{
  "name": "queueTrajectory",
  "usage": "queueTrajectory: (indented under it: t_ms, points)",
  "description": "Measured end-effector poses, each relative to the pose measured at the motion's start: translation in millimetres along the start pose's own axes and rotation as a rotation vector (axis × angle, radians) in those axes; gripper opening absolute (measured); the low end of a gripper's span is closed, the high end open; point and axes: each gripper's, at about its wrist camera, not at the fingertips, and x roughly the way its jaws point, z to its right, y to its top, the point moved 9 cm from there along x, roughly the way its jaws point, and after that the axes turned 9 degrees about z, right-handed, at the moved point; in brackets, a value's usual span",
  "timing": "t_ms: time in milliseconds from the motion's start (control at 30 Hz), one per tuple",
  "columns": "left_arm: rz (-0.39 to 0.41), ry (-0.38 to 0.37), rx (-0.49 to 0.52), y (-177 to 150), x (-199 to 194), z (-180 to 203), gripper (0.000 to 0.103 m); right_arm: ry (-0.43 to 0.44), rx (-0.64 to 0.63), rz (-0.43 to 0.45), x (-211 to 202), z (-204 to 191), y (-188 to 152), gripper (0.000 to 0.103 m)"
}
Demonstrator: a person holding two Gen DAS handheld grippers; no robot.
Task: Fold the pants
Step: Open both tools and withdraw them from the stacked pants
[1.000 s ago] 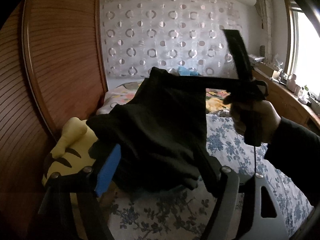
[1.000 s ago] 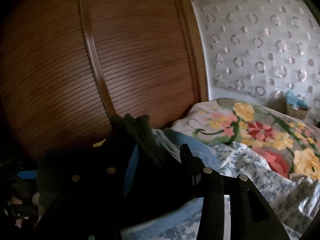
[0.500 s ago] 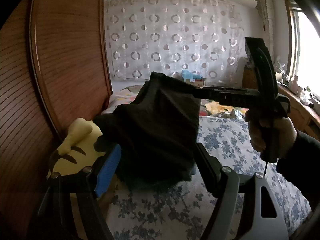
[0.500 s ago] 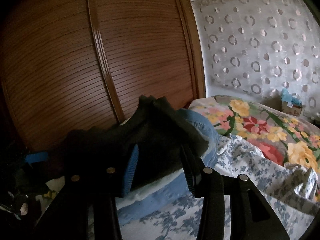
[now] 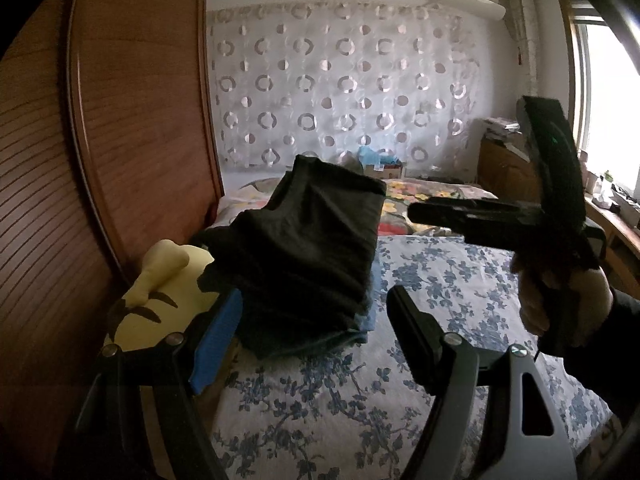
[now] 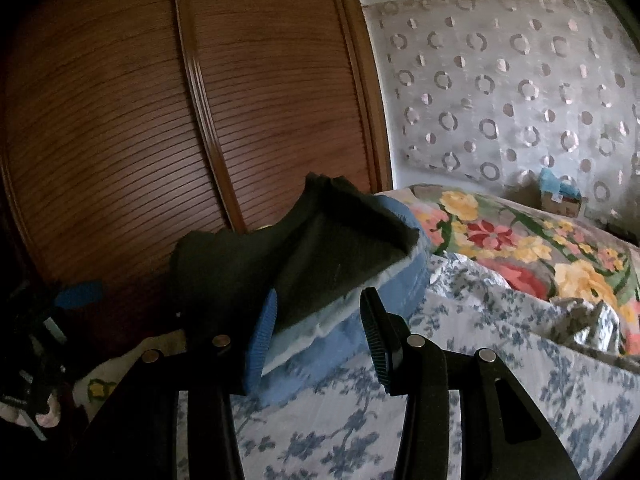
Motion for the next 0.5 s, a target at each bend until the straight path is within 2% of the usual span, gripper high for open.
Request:
queueTrajectory:
  t_ms: [300, 500]
  points:
    - [0.014, -0.016, 0.004, -0.1, -14.6, 5.7, 0.076, -0.042, -0.001, 0.012, -45.4, -19.5, -2.1, 0.057]
    - [0.023, -0.054, 0.013, -0.4, -28.6, 15.3, 0.078, -0.068, -0.007, 0.025, -76.8, -39.0, -6.8, 0.065]
